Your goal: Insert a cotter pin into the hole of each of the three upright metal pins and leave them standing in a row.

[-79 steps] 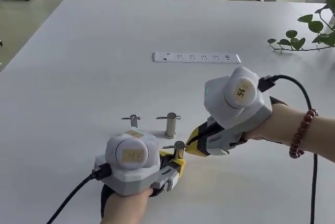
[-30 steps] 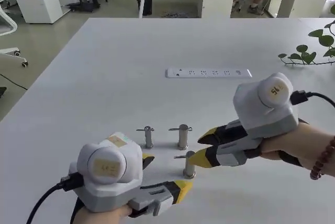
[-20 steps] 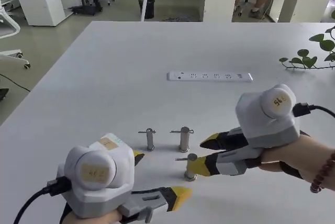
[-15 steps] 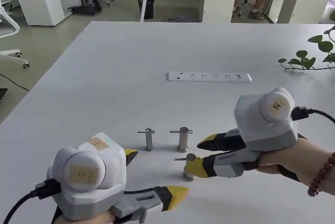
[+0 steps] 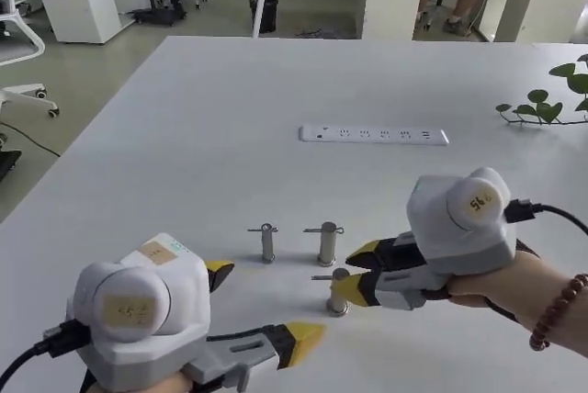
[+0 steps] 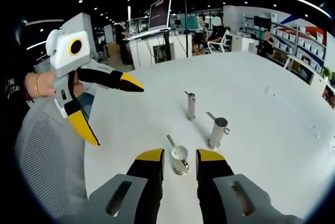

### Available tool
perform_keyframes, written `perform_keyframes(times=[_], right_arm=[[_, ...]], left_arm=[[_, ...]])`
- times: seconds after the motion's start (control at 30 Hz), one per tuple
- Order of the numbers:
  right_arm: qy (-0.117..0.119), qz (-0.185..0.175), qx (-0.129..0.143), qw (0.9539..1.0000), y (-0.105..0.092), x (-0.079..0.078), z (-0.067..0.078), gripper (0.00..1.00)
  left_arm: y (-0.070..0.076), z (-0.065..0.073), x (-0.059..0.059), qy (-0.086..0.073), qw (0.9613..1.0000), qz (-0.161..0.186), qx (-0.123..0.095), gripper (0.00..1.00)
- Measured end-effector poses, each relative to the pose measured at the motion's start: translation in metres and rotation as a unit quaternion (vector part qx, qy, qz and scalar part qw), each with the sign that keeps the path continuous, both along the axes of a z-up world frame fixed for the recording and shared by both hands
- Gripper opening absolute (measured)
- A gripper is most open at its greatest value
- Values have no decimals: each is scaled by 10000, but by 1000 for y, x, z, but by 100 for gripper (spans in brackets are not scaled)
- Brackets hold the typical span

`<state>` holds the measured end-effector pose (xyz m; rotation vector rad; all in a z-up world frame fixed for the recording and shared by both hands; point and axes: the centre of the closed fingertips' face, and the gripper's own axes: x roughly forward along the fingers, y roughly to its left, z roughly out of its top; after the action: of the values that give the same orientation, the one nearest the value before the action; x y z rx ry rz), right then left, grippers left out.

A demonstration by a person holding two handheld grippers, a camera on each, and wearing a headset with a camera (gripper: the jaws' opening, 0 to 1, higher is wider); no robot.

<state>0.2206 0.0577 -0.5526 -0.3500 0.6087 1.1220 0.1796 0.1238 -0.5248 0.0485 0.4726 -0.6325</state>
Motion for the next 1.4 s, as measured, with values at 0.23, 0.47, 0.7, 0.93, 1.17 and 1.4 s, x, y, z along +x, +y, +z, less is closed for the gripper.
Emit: perform_keyframes(times=[0.23,0.47,0.7,0.93,1.17,1.4], right_arm=[[9,117,-84,9999,4,-1,-7,15],[-62,233,-235,9994,6,0,-11,9],[-99,305,-288,9991,7,1,-12,9],[-134,394,-329,9986,8,1,-11,8],[-138,471,-341,9982,7,3,-11,8],[-110,420,-345,9985,1,8,-11,8]], left_arm=[[2,-3,-1,29,10000,59,-14,73],[5,-7,-1,87,9999,111,-68,71],[9,-10,0,118,9997,180,-90,71],[10,-11,1,137,9997,193,-113,71],[8,-13,0,166,9997,144,-91,71],[9,-14,0,173,9996,179,-94,71]])
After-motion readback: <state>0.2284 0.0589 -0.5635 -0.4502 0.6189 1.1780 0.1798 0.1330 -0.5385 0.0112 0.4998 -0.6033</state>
